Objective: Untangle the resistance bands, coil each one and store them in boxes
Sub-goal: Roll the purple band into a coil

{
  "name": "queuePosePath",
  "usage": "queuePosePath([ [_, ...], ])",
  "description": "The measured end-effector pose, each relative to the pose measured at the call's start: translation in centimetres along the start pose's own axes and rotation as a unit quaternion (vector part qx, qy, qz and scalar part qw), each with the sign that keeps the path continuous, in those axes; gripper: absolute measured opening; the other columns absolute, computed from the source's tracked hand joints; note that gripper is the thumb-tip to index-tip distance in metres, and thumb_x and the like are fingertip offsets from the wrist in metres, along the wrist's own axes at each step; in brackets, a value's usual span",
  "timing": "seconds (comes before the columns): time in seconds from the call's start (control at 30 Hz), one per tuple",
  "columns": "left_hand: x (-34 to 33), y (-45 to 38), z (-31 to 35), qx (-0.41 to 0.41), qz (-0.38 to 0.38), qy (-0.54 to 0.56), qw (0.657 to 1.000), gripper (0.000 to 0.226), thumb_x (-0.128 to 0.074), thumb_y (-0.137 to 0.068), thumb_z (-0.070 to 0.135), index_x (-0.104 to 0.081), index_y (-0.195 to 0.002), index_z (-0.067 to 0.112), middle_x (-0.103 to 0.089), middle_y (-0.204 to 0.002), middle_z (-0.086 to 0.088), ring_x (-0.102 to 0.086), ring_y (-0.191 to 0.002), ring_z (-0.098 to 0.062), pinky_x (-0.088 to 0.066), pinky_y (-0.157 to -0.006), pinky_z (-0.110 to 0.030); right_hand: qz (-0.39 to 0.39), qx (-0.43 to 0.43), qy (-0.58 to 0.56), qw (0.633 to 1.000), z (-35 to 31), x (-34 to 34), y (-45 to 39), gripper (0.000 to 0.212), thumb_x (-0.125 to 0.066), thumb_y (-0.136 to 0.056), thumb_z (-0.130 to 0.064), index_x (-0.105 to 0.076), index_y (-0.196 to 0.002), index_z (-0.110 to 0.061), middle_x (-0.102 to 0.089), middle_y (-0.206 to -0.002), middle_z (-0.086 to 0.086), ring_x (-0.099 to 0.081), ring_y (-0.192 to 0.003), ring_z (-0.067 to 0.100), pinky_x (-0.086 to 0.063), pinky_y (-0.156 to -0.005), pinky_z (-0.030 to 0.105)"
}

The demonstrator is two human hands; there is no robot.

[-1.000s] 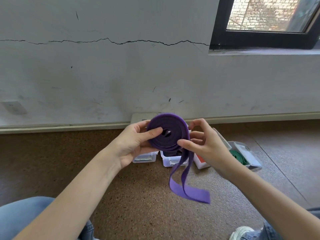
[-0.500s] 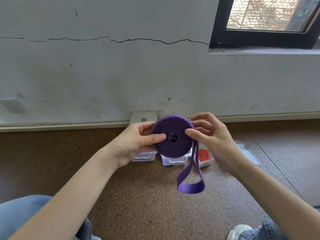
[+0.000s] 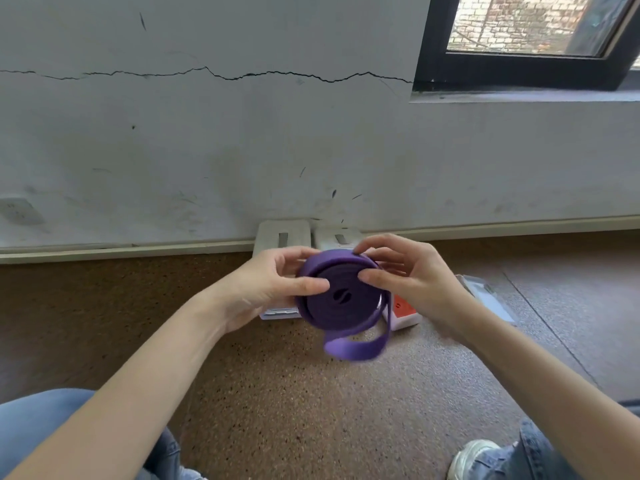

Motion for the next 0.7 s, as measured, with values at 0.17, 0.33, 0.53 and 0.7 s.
queuePosePath([
  [0.17,-1.0,0.0,-0.3,-0.007,0.038,-0.032,0.999,0.038,-0.074,-0.069,0.021,-0.066,-0.107,0.016,-0.073,-0.100,-0.004,-0.070,-0.090,-0.018,-0.059,-0.067,-0.030,0.043,0.002,-0.001,0.999,0.3,0.2,-0.2,0.023,-0.073,-0.074,-0.012,-0.068,-0.096,-0.019,-0.072,-0.089,-0.002,-0.068,-0.084,0.010,-0.056,-0.070,0.023],
  [0.33,1.4,-0.1,0.9,-0.023,0.123,0.095,0.988,0.036,-0.071,-0.063,0.020,-0.069,-0.097,0.009,-0.074,-0.083,-0.006,-0.071,-0.070,-0.016,-0.056,-0.057,-0.027,0.054,-0.067,-0.105,0.991,2.0,0.6,-0.1,0.037,-0.072,-0.070,-0.019,-0.055,-0.102,-0.010,-0.071,-0.083,0.005,-0.069,-0.066,0.013,-0.051,-0.055,0.017],
  [0.53,2.1,0.2,0.9,-0.017,0.130,0.138,0.982,0.017,-0.070,-0.063,0.020,-0.077,-0.076,0.012,-0.074,-0.078,-0.008,-0.071,-0.065,-0.018,-0.056,-0.054,-0.028,0.120,-0.052,-0.128,0.983,2.3,2.3,-0.5,0.011,-0.065,-0.081,-0.016,-0.066,-0.091,-0.019,-0.067,-0.066,-0.002,-0.051,-0.050,0.008,-0.044,-0.047,0.016],
  [0.7,0.1,0.0,0.6,-0.002,0.078,0.083,0.993,0.018,-0.070,-0.063,0.026,-0.078,-0.073,0.014,-0.074,-0.073,-0.007,-0.070,-0.062,-0.015,-0.055,-0.055,-0.024,0.224,-0.076,-0.173,0.956,3.0,5.2,-0.6,0.007,-0.060,-0.088,-0.011,-0.067,-0.089,-0.012,-0.064,-0.065,-0.001,-0.044,-0.049,0.004,-0.040,-0.048,0.016],
])
Point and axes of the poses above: each hand's wrist, its own y-axis away from the middle knuckle, its own x-axis out of the back of the hand, z = x × y, the point moved 7 cm from there along -y, towards the middle knuckle
